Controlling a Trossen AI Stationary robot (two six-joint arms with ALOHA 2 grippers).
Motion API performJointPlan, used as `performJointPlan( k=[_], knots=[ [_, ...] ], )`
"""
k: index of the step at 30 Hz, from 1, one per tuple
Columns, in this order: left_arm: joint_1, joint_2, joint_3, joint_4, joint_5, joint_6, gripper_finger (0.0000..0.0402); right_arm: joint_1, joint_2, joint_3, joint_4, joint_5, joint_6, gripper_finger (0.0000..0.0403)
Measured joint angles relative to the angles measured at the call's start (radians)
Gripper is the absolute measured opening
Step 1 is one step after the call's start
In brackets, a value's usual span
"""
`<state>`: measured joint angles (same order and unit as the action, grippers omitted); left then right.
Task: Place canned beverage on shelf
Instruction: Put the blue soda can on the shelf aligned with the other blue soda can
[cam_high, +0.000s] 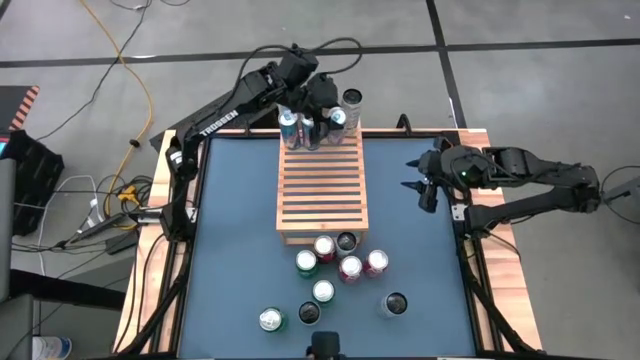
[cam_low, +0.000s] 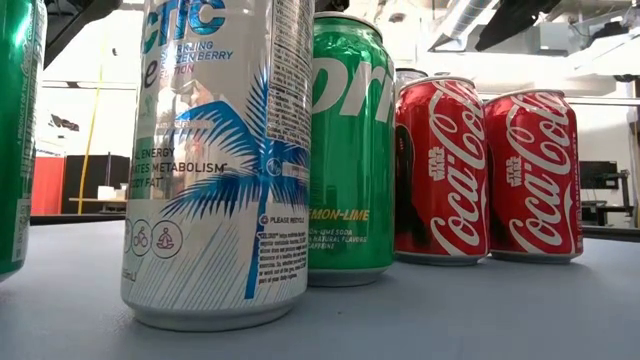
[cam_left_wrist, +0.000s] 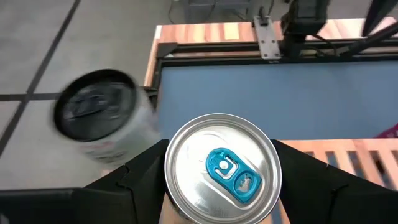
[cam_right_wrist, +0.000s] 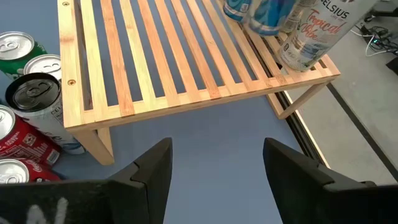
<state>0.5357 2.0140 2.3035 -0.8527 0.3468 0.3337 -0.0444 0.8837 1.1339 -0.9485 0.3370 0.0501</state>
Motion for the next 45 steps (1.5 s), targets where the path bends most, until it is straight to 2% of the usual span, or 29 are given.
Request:
performJointPlan(
  k=[6, 33, 45],
  knots=[
    [0.024, 0.0, 0.0, 0.01, 0.046, -0.032, 0.0237, -0.005, 0.0, 0.0, 0.001, 0.0, -0.003, 0.0232],
    [0.034, 0.048, 0.002, 0.038, 0.083, -0.091, 0.0236, -0.005, 0.0, 0.0, 0.0, 0.001, -0.002, 0.0232],
    [0.024, 0.047, 0.002, -0.008, 0.047, -0.089, 0.0236, -0.005, 0.0, 0.0, 0.0, 0.002, -0.025, 0.0232]
  ],
)
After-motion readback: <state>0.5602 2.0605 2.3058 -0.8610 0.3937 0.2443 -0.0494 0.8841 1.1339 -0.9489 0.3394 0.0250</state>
